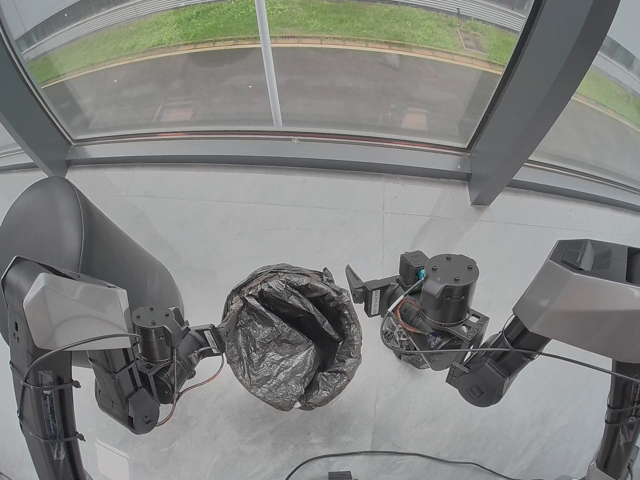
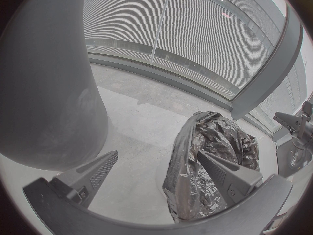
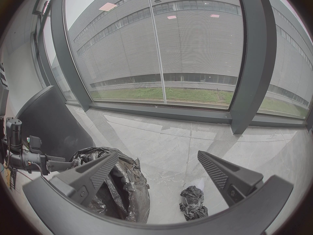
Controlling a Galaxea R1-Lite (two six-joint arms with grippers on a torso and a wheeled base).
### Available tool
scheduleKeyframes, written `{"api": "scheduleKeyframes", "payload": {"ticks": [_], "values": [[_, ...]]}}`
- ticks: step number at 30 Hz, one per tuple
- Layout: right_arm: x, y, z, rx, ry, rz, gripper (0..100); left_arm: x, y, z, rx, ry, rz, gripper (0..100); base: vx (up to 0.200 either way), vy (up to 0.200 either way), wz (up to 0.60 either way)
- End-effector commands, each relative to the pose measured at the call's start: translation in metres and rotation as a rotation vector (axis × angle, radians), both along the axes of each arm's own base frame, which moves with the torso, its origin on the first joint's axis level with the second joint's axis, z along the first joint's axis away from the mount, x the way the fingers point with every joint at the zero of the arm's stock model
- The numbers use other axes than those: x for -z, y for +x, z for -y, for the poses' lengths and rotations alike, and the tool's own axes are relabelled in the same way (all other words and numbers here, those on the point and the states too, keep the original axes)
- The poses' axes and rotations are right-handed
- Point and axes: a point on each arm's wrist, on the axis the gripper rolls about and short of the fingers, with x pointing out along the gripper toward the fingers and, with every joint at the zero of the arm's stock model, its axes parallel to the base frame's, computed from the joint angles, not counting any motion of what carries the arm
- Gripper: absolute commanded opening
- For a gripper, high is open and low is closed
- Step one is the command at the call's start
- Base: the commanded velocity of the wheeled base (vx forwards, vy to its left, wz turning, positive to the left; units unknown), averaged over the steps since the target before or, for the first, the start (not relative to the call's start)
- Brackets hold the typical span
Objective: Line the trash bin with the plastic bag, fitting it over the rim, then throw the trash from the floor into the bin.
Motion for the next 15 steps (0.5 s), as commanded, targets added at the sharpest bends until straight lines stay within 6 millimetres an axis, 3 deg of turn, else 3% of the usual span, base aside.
{"api": "scheduleKeyframes", "payload": {"ticks": [1,15], "values": [[0.001,0.000,0.000,0.000,-0.002,-0.002,100,0.000,0.003,-0.003,-0.011,-0.001,0.006,100,0.000,0.000,0.00],[0.003,0.001,-0.001,-0.001,-0.003,-0.003,100,-0.001,0.013,-0.021,-0.070,0.001,0.021,100,0.000,0.000,0.00]]}}
